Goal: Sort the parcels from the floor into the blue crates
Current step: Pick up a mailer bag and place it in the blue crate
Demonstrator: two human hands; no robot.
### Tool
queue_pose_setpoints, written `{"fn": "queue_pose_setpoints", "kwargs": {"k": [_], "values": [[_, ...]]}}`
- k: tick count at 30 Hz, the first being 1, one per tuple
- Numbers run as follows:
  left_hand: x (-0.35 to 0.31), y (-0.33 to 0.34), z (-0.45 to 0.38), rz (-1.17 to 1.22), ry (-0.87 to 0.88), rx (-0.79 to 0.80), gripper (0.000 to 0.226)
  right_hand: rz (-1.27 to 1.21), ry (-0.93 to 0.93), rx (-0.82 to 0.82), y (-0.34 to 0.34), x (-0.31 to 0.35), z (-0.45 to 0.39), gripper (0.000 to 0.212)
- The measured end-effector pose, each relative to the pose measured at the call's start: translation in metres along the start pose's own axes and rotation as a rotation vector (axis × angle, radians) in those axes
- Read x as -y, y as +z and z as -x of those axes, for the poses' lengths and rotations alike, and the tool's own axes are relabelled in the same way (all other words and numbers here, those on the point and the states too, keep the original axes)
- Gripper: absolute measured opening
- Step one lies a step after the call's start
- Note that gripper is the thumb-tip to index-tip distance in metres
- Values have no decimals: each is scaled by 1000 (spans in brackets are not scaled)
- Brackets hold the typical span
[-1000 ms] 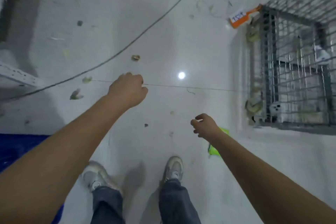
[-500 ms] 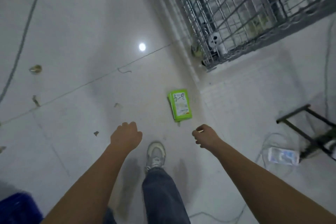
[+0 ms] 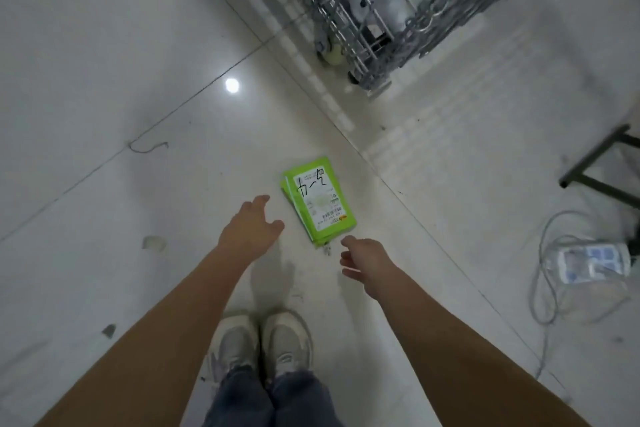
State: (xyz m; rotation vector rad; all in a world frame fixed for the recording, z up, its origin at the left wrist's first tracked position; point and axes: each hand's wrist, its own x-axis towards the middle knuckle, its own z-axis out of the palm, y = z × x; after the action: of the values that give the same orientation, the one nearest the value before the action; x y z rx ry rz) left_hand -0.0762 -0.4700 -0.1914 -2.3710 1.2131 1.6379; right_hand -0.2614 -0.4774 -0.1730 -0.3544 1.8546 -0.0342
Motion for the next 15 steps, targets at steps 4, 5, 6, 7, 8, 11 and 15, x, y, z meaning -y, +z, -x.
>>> {"fn": "queue_pose_setpoints", "kwargs": {"k": [4, 5, 6, 7, 8, 11, 15], "values": [[-9, 19, -77, -2, 94, -63, 66, -209, 59, -28, 17, -10, -61, 14], [-11, 22, -93, -13, 111, -68, 66, -253, 62, -34, 21, -12, -74, 16], [-12, 26, -107, -27, 127, -75, 66, -282, 65, -44, 24, -15, -86, 18], [-14, 29, -119, -39, 141, -84, 65, -304, 68, -59, 26, -17, -96, 19], [-16, 33, -130, -51, 154, -98, 63, -317, 68, -76, 28, -19, -105, 20], [-19, 45, -147, -102, 166, -158, 53, -321, 59, -141, 32, -26, -126, 21], [-24, 61, -149, -20, 104, -51, 41, -426, 111, -149, 35, -21, -133, 31]]}}
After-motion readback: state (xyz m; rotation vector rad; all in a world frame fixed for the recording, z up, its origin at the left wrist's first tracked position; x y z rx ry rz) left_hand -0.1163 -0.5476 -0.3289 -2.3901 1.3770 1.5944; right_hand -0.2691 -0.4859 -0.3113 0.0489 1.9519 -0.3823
